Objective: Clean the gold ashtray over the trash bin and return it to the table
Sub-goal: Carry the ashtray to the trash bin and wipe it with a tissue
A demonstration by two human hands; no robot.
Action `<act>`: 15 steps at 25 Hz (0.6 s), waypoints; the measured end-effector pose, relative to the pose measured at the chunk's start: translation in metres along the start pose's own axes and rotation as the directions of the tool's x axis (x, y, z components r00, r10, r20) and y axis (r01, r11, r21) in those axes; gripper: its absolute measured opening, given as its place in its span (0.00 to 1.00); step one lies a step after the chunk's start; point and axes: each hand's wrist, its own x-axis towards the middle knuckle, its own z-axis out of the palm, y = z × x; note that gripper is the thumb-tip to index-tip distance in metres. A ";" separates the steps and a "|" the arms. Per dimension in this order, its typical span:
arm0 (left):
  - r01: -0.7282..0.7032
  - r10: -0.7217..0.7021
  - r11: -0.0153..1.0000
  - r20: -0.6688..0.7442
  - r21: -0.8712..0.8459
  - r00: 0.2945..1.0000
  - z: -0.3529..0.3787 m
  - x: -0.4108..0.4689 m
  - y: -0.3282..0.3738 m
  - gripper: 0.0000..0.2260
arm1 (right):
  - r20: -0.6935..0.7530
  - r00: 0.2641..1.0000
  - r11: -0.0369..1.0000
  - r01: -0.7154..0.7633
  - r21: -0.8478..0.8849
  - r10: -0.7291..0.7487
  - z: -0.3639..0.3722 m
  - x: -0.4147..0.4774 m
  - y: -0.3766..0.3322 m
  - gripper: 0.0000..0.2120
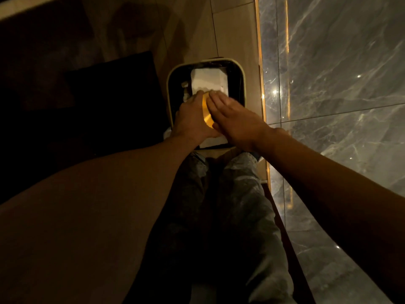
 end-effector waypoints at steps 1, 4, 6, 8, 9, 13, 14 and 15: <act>0.004 -0.004 1.000 -0.009 0.012 1.000 0.001 0.000 -0.001 0.44 | 0.058 0.998 0.999 0.039 -0.026 -0.037 0.002 -0.002 0.001 0.29; 0.014 -0.016 0.999 -0.040 -0.030 0.999 0.001 -0.003 -0.001 0.42 | -0.123 0.989 0.997 -0.074 0.035 0.078 -0.010 0.007 -0.004 0.26; -0.024 0.023 0.999 -0.038 -0.048 0.999 -0.002 -0.002 0.000 0.41 | -0.083 0.995 0.999 -0.050 0.018 0.051 -0.007 0.008 -0.003 0.27; -0.031 0.031 0.999 -0.002 -0.030 1.000 -0.004 -0.006 0.003 0.41 | 0.165 0.984 0.997 0.072 -0.037 -0.065 0.004 0.001 0.003 0.32; -0.008 0.008 0.999 -0.003 -0.046 1.000 -0.003 -0.007 0.002 0.41 | 0.200 0.977 0.997 0.076 -0.021 -0.071 0.006 0.002 0.007 0.31; 0.016 -0.016 0.996 -0.001 -0.088 1.000 -0.006 -0.012 0.000 0.45 | 0.084 0.983 0.918 -0.184 0.351 0.164 -0.009 0.004 0.005 0.27; 0.012 -0.011 0.996 0.009 -0.093 1.000 -0.009 -0.012 0.003 0.46 | 0.090 0.972 0.865 -0.234 0.444 0.217 -0.009 -0.001 0.007 0.26; 0.012 -0.010 0.996 0.022 -0.094 1.000 -0.010 -0.011 0.005 0.47 | 0.104 0.957 0.818 -0.284 0.499 0.269 -0.008 -0.007 0.009 0.25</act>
